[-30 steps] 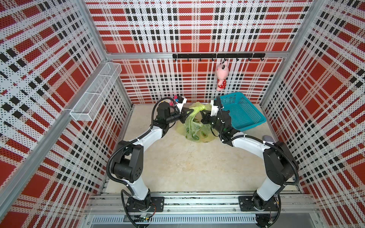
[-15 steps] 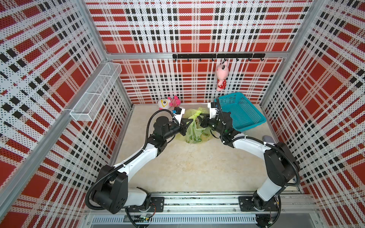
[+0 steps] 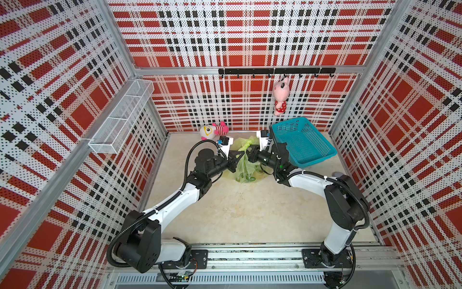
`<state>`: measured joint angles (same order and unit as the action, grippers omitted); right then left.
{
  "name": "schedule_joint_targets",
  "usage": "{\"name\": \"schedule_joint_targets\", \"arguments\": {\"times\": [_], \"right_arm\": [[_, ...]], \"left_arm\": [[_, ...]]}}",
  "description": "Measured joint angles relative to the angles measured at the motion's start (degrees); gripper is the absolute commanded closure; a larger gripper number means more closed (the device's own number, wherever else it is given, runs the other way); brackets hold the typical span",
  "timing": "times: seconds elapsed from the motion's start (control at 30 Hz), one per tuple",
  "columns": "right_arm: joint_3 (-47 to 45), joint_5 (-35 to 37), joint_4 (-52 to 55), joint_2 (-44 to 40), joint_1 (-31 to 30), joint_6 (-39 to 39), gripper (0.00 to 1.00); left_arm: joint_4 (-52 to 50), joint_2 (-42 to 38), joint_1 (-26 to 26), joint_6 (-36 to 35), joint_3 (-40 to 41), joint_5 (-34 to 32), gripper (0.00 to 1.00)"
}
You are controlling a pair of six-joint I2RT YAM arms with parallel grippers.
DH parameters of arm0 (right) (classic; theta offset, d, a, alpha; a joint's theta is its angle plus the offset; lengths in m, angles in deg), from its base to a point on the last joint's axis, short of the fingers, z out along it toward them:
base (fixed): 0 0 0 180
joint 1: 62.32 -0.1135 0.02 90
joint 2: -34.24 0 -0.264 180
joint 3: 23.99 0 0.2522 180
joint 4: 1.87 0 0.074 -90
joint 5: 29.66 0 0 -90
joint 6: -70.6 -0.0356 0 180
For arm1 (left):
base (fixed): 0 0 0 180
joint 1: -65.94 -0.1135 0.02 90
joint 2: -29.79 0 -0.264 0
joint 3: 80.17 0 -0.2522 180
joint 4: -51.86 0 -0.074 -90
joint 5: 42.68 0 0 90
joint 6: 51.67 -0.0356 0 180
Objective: Place the pineapple into a plastic bag & tie a knot
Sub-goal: Cross the plastic bag at the center of the board.
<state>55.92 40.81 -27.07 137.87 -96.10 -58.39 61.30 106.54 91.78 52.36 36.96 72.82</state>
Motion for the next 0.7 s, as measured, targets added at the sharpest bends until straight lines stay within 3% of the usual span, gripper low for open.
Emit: {"name": "schedule_joint_targets", "arguments": {"times": [0.17, 0.47, 0.6, 0.7], "right_arm": [[1.5, -0.6, -6.7, 2.3, 0.1, -4.4, 1.0], [-2.3, -7.8, -21.3, 3.9, 1.4, -17.2, 1.0], [-2.6, -8.7, -23.6, 4.3, 1.6, -19.7, 1.0], [-2.6, -8.6, -24.5, 4.5, 1.9, -20.7, 1.0]], "left_arm": [[1.5, -1.0, 0.0, 1.5, 1.2, 0.2, 1.0], [6.0, -1.1, 0.0, 5.4, 4.1, 3.3, 1.0], [6.4, -1.0, -0.8, 6.0, 4.2, 4.8, 0.87], [6.1, -1.5, -2.5, 6.4, 4.2, 7.2, 0.66]]}}
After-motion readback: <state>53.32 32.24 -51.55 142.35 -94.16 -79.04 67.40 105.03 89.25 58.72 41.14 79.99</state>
